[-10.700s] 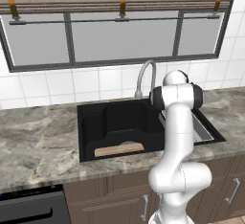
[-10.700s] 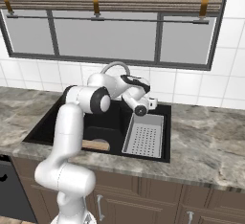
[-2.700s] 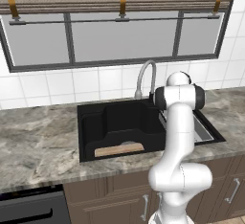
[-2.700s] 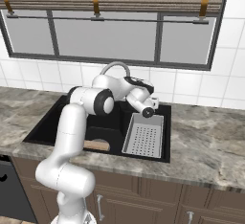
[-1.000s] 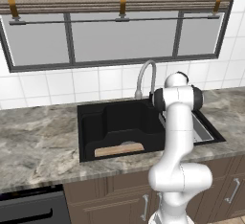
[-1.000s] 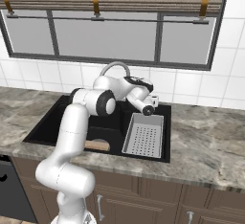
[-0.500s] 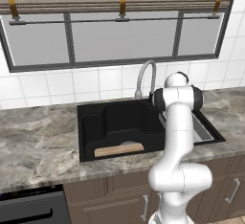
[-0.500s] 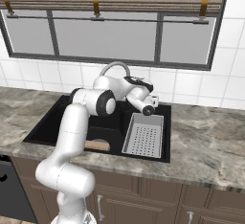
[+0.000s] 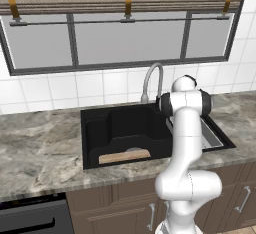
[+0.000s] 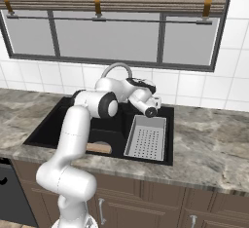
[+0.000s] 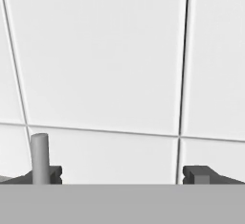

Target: Turn on the sink faucet with hot water and rinse the cutting board for ten seconds, then turn off the faucet. Push the cutting board to reach the water if necessary.

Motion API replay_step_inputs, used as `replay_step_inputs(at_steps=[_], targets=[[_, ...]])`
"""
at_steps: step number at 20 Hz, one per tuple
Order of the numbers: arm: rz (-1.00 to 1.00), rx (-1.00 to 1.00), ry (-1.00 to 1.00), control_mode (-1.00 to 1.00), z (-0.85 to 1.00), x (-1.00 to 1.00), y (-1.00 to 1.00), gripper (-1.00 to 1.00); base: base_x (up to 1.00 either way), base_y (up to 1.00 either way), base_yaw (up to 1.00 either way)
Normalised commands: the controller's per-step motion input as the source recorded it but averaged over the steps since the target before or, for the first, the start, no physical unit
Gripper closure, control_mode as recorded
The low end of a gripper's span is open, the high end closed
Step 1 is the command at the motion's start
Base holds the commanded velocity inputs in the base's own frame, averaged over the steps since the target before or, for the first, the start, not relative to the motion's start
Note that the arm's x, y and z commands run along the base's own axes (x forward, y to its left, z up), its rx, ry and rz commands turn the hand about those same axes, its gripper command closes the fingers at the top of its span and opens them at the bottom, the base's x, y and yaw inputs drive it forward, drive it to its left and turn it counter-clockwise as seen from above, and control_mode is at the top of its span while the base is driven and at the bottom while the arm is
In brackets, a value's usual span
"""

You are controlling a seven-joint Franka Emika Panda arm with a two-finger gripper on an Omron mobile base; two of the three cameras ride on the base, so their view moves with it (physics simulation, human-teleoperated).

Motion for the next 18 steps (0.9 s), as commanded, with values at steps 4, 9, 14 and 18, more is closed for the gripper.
replay_step_inputs(at_steps=[4,9,14,18], targets=[[0.00,0.00,0.00,-1.00,0.00,0.01,0.00,-1.00,0.00,0.00,0.00],[0.00,0.00,0.00,-1.00,0.00,0.00,-0.07,-1.00,0.00,0.00,0.00],[0.00,0.00,0.00,-1.00,0.00,0.00,-0.19,-1.00,0.00,0.00,0.00],[0.00,0.00,0.00,-1.00,0.00,0.00,-0.24,-1.00,0.00,0.00,0.00]])
